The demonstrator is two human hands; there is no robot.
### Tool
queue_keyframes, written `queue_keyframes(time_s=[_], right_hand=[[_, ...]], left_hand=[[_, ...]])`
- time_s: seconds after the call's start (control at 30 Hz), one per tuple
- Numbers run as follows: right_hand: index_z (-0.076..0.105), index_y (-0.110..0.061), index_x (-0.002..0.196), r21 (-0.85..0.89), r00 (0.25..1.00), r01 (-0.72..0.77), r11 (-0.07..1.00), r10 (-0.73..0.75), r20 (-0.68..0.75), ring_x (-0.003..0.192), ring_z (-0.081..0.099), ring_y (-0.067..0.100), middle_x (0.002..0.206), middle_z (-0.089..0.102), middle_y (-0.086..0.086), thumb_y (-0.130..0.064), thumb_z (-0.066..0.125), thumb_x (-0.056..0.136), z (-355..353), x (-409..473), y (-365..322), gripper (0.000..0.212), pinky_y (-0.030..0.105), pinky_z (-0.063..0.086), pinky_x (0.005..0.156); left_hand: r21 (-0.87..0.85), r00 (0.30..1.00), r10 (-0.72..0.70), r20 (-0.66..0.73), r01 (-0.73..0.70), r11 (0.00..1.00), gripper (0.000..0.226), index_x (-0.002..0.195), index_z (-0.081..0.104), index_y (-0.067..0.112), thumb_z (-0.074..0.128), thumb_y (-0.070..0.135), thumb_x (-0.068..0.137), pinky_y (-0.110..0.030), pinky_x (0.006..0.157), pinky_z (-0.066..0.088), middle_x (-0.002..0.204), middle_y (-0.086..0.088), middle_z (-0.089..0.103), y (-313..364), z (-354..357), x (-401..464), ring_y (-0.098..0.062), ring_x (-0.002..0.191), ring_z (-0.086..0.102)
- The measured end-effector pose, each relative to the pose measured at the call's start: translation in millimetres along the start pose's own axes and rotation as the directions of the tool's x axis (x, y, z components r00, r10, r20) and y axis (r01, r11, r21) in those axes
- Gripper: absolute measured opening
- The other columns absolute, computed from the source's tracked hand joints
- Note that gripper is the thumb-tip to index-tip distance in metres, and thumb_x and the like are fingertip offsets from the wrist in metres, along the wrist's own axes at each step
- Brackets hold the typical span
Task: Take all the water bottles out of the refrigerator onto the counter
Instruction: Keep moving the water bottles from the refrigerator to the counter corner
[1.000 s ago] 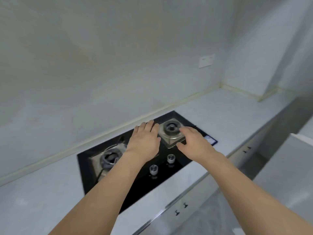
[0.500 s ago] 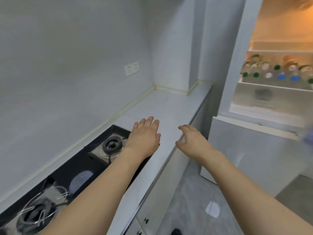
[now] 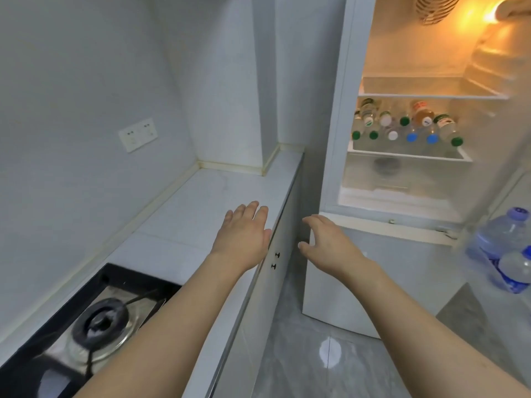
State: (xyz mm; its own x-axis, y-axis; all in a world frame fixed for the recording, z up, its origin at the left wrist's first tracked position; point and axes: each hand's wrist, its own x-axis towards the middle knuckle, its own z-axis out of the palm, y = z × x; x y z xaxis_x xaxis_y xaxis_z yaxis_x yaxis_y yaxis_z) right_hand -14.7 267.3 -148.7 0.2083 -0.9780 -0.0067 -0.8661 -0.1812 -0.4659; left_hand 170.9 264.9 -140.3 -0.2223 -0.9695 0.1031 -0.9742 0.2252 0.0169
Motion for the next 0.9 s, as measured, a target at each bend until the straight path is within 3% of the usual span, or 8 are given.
queue_keyframes(time_s=[0.3,0.73,0.9], right_hand=[[0.031,-0.015,0.148,0.026,0.987,-0.109,0.994,0.111,-0.115,0.141,0.030,0.018,0.154,0.031,0.001,-0.024,0.050,0.095,-45,96,51,0.057,0.030,0.025,0.113],[0.035,-0.014,0.146,0.042,0.917,-0.291,0.956,0.291,-0.272,0.137,0.035,0.019,0.151,0.036,0.001,-0.025,0.054,0.092,-144,178,176,0.058,0.029,0.029,0.110],[0.045,-0.016,0.138,0.105,0.883,-0.317,0.942,0.334,-0.329,0.130,0.042,0.019,0.142,0.045,0.003,-0.020,0.056,0.091,-185,212,234,0.048,0.029,0.034,0.103]], left_hand=[[-0.088,0.990,0.130,-0.050,-0.134,0.987,0.052,0.149,0.025,0.013,0.034,0.032,0.102,-0.041,0.117,0.018,0.157,-0.008,0.022,18,-4,138,-0.027,0.142,0.022],[-0.193,0.937,0.340,-0.085,-0.350,0.917,0.054,0.150,0.022,0.012,0.035,0.032,0.101,-0.037,0.119,0.016,0.158,-0.009,0.019,125,-12,296,-0.025,0.144,0.019],[-0.252,0.913,0.400,-0.078,-0.407,0.878,0.054,0.149,0.025,0.012,0.037,0.031,0.101,-0.035,0.117,0.019,0.157,-0.008,0.023,179,-4,360,-0.024,0.142,0.022]])
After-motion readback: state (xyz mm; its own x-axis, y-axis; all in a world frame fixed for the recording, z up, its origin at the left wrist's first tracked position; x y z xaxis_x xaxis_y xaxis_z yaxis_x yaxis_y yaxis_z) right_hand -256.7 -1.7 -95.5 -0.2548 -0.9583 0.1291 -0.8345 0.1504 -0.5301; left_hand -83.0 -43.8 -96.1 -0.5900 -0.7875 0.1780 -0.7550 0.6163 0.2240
